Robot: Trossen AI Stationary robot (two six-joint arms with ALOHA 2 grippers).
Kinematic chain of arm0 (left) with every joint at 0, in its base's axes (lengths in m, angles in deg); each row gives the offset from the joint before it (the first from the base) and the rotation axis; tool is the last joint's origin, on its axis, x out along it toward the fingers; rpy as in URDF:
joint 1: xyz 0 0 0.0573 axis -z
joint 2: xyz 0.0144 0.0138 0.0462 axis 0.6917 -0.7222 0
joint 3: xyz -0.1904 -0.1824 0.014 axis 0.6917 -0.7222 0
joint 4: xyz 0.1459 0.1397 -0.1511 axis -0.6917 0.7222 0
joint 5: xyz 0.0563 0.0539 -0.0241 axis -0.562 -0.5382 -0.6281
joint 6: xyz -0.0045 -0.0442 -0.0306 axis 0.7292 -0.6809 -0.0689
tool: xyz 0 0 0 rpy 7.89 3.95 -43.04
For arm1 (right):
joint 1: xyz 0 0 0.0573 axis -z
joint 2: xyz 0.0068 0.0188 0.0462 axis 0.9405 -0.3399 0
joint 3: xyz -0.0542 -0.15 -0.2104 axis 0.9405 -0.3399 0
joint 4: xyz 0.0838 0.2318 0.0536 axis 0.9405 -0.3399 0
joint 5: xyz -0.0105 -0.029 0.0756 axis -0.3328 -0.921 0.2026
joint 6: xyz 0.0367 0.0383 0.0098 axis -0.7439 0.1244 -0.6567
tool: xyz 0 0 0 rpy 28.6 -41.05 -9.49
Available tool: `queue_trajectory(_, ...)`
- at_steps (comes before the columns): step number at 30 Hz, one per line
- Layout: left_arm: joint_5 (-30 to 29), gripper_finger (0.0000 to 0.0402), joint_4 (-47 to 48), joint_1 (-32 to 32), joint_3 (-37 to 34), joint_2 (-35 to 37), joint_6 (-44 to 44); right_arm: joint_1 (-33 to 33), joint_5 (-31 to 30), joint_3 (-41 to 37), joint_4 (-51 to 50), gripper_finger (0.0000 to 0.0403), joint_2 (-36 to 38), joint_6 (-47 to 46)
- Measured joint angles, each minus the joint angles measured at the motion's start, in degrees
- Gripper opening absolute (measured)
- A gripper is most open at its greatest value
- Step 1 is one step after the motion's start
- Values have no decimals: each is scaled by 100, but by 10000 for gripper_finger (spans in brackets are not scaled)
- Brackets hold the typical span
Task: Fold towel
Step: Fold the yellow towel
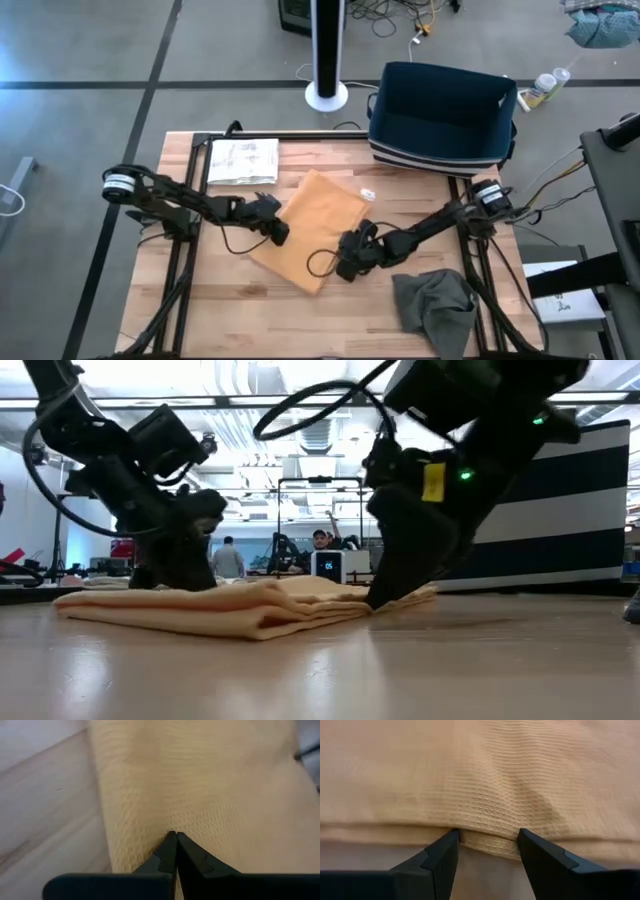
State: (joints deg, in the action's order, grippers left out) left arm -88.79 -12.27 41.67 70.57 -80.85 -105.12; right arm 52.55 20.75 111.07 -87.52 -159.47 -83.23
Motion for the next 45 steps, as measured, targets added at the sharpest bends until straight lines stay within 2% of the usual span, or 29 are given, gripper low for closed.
queue_trajectory(4, 319, 0, 332, 57, 31, 1151, 532, -99, 16, 143, 120, 199, 477, 846)
queue_trajectory(6, 314, 0, 441, 292, 50, 1857, 911, -239, 48, 243, 174, 199, 593, 1236)
queue_trajectory(8, 302, 0, 620, 795, 5, 2350, 1282, -411, 243, 324, 299, 199, 610, 1531)
queue_trajectory(11, -94, 0, 467, 2043, 1, 2679, 1078, -677, 496, 580, 445, 199, 357, 1789)
queue_trajectory(14, -1331, 0, 329, 3504, 182, 2186, 490, -936, 491, 910, 267, 199, -74, 1982)
queue_trajectory(16, -2275, 0, 393, 4306, 290, 1603, 29, -1075, 487, 1256, 394, 199, -384, 2200)
queue_trajectory(18, -2916, 0, 85, 4798, 536, 934, -542, -1120, 422, 1594, 311, 199, -662, 2308)
queue_trajectory(20, -3161, 0, 10, 5067, 725, 338, -991, -1103, 413, 1881, 124, 199, -961, 2317)
queue_trajectory(22, -3058, 0, -270, 5107, 1070, -439, -1239, -1070, 254, 2122, -168, 199, -1199, 2310)
queue_trajectory(24, -3019, 0, -206, 5070, 1332, -913, -1338, -1005, 144, 2369, -379, 199, -1324, 2182)
queue_trajectory(28, -2805, 0, -174, 4879, 1743, -1787, -1643, -925, 142, 2585, -714, 199, -1269, 1721)
queue_trajectory(30, -2629, 0, -490, 4768, 1919, -2144, -1780, -927, 101, 2556, -903, 199, -1017, 1246)
queue_trajectory(32, -2611, 0, -663, 4665, 1946, -2259, -1880, -918, 0, 2568, -705, 199, -596, 978)
queue_trajectory(36, -2547, 0, -874, 4344, 2140, -2533, -1789, -975, -606, 2502, -642, 199, 67, 1043)
queue_trajectory(39, -2455, 0, -584, 4016, 2395, -2676, -1800, -1002, -760, 2330, -946, 199, 186, 1077)
queue_trajectory(42, -2400, 0, -473, 3802, 2630, -2716, -1432, -1070, -961, 2191, -988, 199, 373, 772)
queue_trajectory(45, -2720, 0, -386, 3735, 2884, -2698, -1016, -1189, -1221, 1987, -1081, 199, 430, 267)
